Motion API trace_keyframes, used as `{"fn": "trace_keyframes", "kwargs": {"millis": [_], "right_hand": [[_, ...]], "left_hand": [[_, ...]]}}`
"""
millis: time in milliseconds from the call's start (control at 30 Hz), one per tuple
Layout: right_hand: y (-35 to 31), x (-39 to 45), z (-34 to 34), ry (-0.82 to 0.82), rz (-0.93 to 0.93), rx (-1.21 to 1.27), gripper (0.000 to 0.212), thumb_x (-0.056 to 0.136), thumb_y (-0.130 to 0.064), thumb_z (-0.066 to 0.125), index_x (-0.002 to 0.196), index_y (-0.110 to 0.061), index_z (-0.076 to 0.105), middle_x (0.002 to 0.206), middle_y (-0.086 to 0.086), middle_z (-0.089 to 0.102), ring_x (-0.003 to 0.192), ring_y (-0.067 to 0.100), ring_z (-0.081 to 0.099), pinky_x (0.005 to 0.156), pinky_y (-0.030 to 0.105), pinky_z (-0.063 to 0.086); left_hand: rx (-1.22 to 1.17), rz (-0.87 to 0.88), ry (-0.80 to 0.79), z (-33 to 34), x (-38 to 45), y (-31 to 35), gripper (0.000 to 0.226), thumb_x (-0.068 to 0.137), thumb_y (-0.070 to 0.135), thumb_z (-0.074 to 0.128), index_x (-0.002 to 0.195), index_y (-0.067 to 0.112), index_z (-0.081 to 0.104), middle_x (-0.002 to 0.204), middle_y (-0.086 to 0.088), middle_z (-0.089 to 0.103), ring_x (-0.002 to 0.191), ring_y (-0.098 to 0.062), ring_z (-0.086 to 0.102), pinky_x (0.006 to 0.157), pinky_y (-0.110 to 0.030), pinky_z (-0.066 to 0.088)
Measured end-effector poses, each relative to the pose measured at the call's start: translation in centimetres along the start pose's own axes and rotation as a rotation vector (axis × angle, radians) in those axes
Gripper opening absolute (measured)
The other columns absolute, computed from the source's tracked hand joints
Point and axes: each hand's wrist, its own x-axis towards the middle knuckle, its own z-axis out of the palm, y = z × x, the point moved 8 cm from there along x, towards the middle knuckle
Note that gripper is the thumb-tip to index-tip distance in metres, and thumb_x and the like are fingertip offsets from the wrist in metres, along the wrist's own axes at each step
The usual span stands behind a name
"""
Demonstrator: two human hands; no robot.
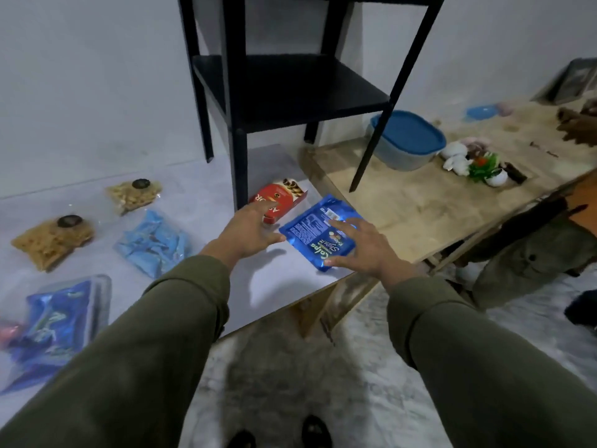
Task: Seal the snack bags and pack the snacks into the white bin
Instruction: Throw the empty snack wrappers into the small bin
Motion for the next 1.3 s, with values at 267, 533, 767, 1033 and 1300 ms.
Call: {"fn": "trace_keyframes", "kwargs": {"millis": [267,533,767,1033,1300], "right_hand": [[2.8,6.6,5.4,-0.071,-0.259,-0.090,0.093,0.066,-0.060,0.073,0.144,-0.044,0.025,0.154,-0.001,0.024,0.143,0.019,0.019,0.115,0.041,0.021],[4.0,9.0,9.2,-0.026,-0.480,-0.171,0.089,0.067,-0.067,0.067,0.143,-0.045,0.027,0.152,-0.001,0.027,0.140,0.020,0.023,0.110,0.044,0.023],[4.0,9.0,9.3,0.172,-0.525,-0.075,0.070,0.064,-0.075,0.049,0.122,-0.037,0.060,0.133,0.004,0.056,0.120,0.029,0.053,0.095,0.054,0.040],[4.4,9.8,9.3,0.077,-0.445,-0.057,0.039,0.088,-0.053,0.044,0.114,-0.034,0.066,0.142,-0.007,0.046,0.130,0.019,0.038,0.108,0.047,0.025],[2.4,7.3,3.0,0.052,-0.412,-0.133,0.033,0.095,-0.044,0.044,0.127,-0.047,0.051,0.148,-0.011,0.034,0.136,0.015,0.023,0.111,0.044,0.015]], "left_hand": [[-0.212,-0.162,0.314,6.5,3.2,-4.6,0.070,0.080,0.029,0.073,0.141,0.021,0.040,0.146,-0.008,0.041,0.133,-0.023,0.040,0.104,-0.019,0.027],[-0.233,-0.270,0.474,9.9,5.1,-6.5,0.060,0.086,0.024,0.066,0.140,0.027,0.041,0.140,-0.005,0.042,0.128,-0.021,0.043,0.108,-0.036,0.040],[-0.458,-0.406,0.648,10.5,6.1,-8.3,0.043,0.087,0.023,0.066,0.127,0.032,0.053,0.128,0.000,0.057,0.115,-0.020,0.055,0.095,-0.045,0.052],[-0.462,-0.364,0.673,9.8,5.2,-7.0,0.038,0.092,0.024,0.060,0.129,0.027,0.057,0.126,0.004,0.050,0.110,-0.013,0.051,0.085,-0.019,0.047],[-0.298,-0.237,0.719,3.2,2.5,-1.7,0.022,0.085,0.019,0.067,0.107,0.018,0.072,0.103,-0.004,0.072,0.096,-0.019,0.061,0.090,-0.027,0.047]]}}
